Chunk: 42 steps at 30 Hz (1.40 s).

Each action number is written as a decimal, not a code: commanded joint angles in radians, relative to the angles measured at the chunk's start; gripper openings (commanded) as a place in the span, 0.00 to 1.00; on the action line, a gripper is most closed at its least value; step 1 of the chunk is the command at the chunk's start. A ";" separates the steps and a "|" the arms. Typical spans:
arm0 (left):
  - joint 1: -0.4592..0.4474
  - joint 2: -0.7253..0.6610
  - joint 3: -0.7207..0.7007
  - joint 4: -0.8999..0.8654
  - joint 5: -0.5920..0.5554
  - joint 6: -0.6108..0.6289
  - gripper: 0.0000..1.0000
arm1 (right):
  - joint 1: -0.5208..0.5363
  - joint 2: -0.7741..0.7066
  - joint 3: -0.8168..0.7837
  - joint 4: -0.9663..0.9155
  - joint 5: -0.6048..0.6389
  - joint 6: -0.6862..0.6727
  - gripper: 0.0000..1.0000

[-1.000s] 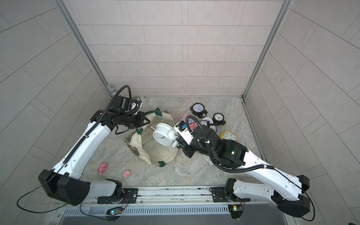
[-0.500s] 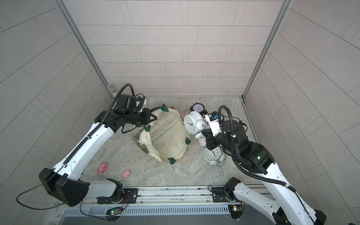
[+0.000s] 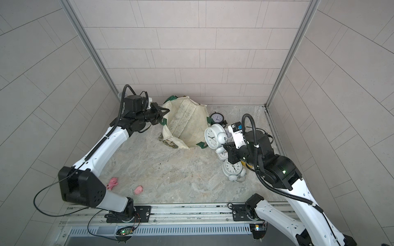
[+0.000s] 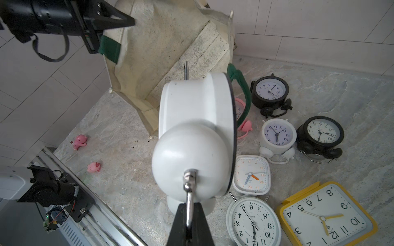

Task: Take the alarm clock out of the canvas bag
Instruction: Place the canvas bag at the center of the board, then place the alarm at the center of the board.

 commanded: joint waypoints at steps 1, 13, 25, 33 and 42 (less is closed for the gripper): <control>0.068 0.077 -0.003 0.125 0.080 -0.097 0.00 | -0.007 -0.006 0.009 0.063 -0.030 0.019 0.00; 0.138 0.172 0.133 -0.202 0.037 0.120 0.08 | -0.010 0.000 -0.072 0.099 -0.070 0.052 0.00; 0.139 0.147 0.241 -0.472 -0.101 0.359 0.59 | -0.022 0.086 -0.307 0.305 -0.231 0.180 0.00; 0.135 0.015 0.231 -0.565 -0.333 0.535 0.76 | -0.024 0.132 -0.382 0.419 -0.321 0.231 0.00; 0.142 -0.240 0.006 -0.415 -0.336 0.562 0.76 | -0.030 0.223 -0.422 0.530 -0.406 0.281 0.00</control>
